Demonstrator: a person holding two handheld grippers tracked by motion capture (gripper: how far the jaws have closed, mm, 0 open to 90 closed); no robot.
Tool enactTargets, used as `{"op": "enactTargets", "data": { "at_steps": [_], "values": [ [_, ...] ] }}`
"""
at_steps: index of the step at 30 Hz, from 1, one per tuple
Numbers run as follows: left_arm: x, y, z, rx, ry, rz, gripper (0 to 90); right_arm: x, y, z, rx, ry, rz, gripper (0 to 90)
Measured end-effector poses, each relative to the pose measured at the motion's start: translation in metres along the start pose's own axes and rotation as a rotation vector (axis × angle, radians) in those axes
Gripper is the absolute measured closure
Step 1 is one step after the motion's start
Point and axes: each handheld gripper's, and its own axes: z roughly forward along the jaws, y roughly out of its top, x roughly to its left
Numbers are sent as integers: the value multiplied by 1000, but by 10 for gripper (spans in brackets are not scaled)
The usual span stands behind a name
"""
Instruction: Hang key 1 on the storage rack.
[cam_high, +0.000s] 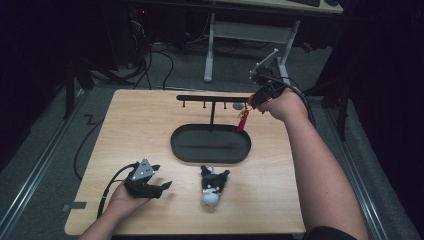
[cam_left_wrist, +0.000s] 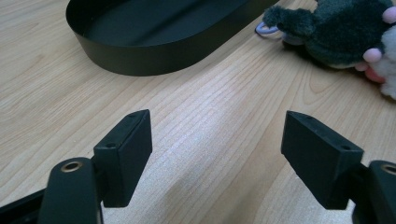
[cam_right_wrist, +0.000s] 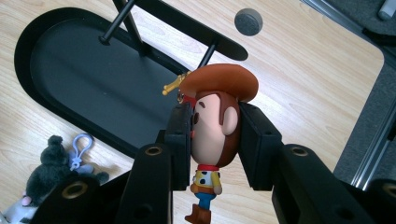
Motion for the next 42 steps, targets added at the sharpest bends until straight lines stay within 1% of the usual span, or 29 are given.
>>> {"op": "enactTargets", "data": {
  "at_steps": [7,10,18,19,22,27,28,29,30,31,32,35,37,38,39,40,42],
  "values": [
    [0,0,0,6,-3,4,252,-5,-9,10,7,4,24,674],
    [0,0,1,6,-2,4,252,-7,-15,17,12,15,33,674],
    [-1,0,1,7,-3,6,252,-10,-32,43,31,50,51,672],
    [-1,0,2,7,-2,6,252,-10,-34,46,33,53,59,671],
    [-1,0,2,11,-3,6,252,-11,-39,56,34,61,70,670],
    [-1,0,2,13,-1,9,252,-12,-45,71,15,78,86,665],
    [-1,0,2,15,-3,9,252,-12,-46,74,7,79,86,655],
    [-1,0,2,15,-3,8,252,-12,-47,77,-2,65,81,611],
    [-1,0,2,15,-1,7,252,-12,-48,79,-4,53,86,579],
    [-1,0,2,13,1,7,252,-13,-49,82,-6,61,101,550],
    [-1,0,2,12,1,7,252,-14,-50,84,-8,71,114,543],
    [-1,0,3,12,1,7,253,-14,-55,87,-23,77,127,520],
    [-1,0,3,14,0,8,253,-15,-60,89,-21,83,133,517],
    [-1,0,3,13,0,9,252,-15,-63,90,-20,85,130,517],
    [-2,0,3,12,-1,10,253,-15,-66,91,-24,93,139,516],
    [-2,0,3,8,1,10,253,-14,-70,92,-15,95,144,516],
    [-3,0,3,9,1,13,253,-13,-78,95,-18,106,146,516]
  ]
}}
